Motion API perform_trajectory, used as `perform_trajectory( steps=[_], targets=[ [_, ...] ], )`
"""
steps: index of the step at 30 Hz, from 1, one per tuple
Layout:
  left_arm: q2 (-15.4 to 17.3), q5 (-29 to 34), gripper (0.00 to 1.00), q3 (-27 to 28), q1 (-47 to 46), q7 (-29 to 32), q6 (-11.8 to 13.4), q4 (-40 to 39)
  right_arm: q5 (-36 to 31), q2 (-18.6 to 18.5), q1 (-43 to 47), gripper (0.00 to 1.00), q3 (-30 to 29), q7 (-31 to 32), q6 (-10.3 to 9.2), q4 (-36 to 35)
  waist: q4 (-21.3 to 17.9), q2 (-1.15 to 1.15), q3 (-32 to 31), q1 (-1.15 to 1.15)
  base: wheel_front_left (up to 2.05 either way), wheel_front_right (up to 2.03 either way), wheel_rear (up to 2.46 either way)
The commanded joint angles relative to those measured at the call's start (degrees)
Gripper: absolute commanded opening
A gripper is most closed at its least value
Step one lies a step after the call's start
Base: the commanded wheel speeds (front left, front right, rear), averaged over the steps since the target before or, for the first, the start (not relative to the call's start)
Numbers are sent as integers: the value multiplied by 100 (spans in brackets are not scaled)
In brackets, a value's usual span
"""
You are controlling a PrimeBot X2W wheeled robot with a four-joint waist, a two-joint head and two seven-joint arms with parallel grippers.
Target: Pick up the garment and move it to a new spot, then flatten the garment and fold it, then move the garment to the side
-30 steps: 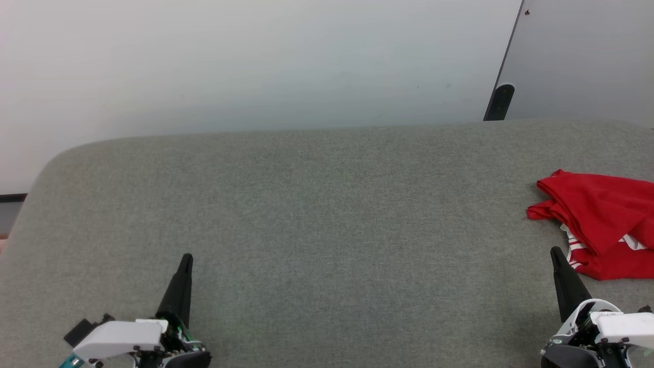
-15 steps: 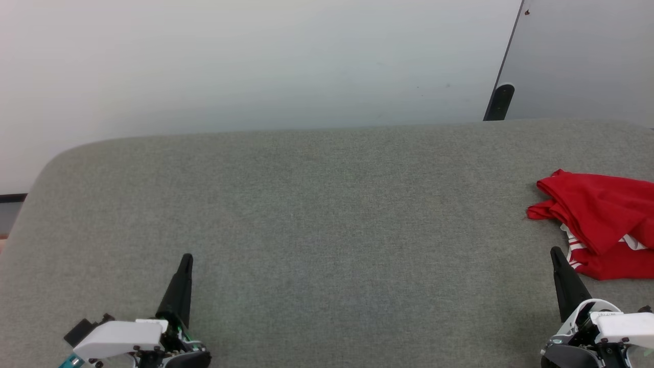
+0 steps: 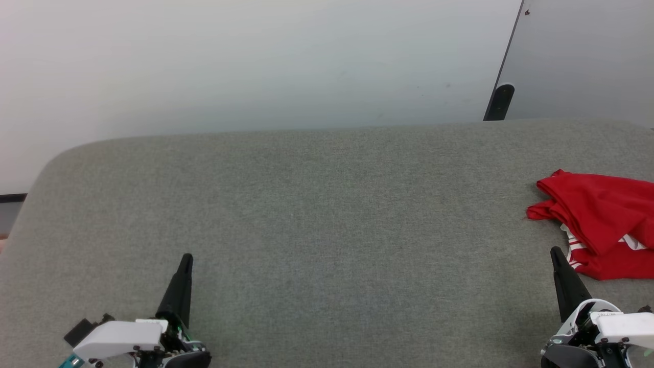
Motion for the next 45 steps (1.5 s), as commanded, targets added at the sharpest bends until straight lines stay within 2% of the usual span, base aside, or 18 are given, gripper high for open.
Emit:
perform_trajectory(
  steps=[1,45],
  targets=[
    [-9,25,0,17,-59,5,-31,6,13,21,-23,0,1,1,-7,2,0,0,0,0,0,0,0],
    [-13,30,0,25,-60,15,-31,6,14,21,-23,0,2,0,-7,2,0,0,0,0,0,0,0]
  ],
)
